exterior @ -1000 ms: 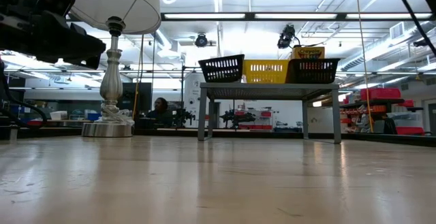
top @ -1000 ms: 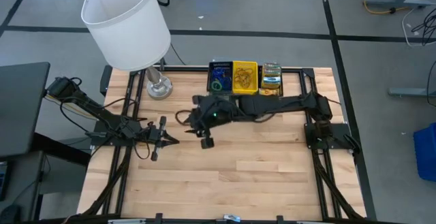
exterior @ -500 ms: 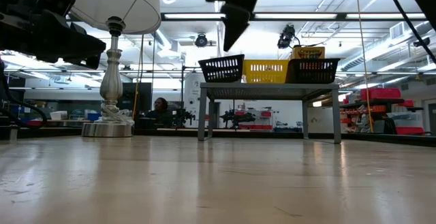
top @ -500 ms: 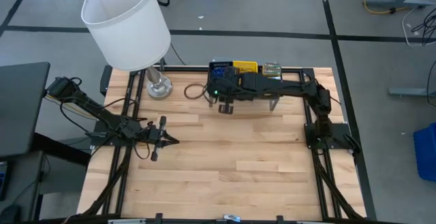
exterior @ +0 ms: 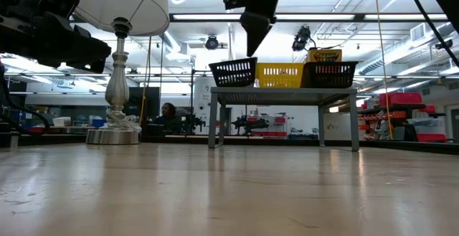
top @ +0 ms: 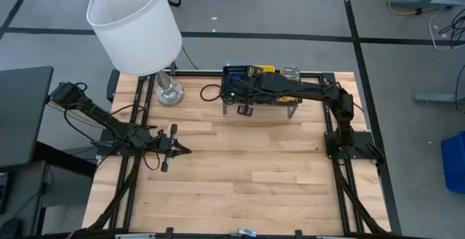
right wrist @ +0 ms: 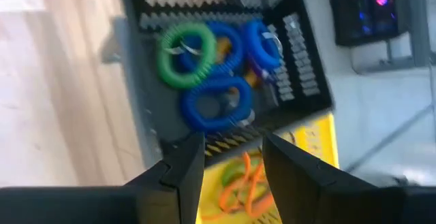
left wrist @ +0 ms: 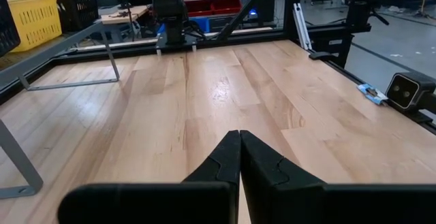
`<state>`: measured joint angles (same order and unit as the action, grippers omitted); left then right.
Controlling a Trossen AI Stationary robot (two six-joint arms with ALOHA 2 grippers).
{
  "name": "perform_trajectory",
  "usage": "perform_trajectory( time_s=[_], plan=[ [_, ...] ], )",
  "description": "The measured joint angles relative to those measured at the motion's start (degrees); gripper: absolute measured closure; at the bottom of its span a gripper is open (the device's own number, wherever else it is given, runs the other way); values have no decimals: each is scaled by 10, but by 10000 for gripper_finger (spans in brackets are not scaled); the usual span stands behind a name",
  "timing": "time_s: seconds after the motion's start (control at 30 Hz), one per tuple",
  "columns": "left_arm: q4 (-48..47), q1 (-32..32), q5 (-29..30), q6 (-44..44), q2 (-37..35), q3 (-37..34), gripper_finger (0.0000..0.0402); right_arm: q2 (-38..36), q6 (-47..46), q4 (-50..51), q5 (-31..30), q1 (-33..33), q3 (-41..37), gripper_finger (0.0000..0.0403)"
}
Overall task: Pick & Place Office Desk Supplies
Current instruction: Put the black bin with spring keychains on the shelf
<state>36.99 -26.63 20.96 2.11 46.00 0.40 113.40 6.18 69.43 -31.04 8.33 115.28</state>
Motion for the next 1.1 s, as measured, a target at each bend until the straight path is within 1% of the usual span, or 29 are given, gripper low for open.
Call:
perform_trajectory(
  time_s=[0.07,0.33,0.43,0.57,0.83,1.1],
  plan=[
    [0,0,0,0,0,0,393,0,-11,14,-16,3,0,245],
    [0,0,0,0,0,0,393,-21,-56,20,-45,6,0,245],
    [1,0,0,0,0,0,393,-25,-85,44,-44,15,0,245],
    [2,0,0,0,0,0,393,-25,-114,78,-30,28,-1,245],
    [3,0,0,-2,0,0,393,-24,-118,67,22,32,-6,245],
    [3,0,0,-2,0,0,393,-21,-119,66,39,32,-6,245]
  ],
)
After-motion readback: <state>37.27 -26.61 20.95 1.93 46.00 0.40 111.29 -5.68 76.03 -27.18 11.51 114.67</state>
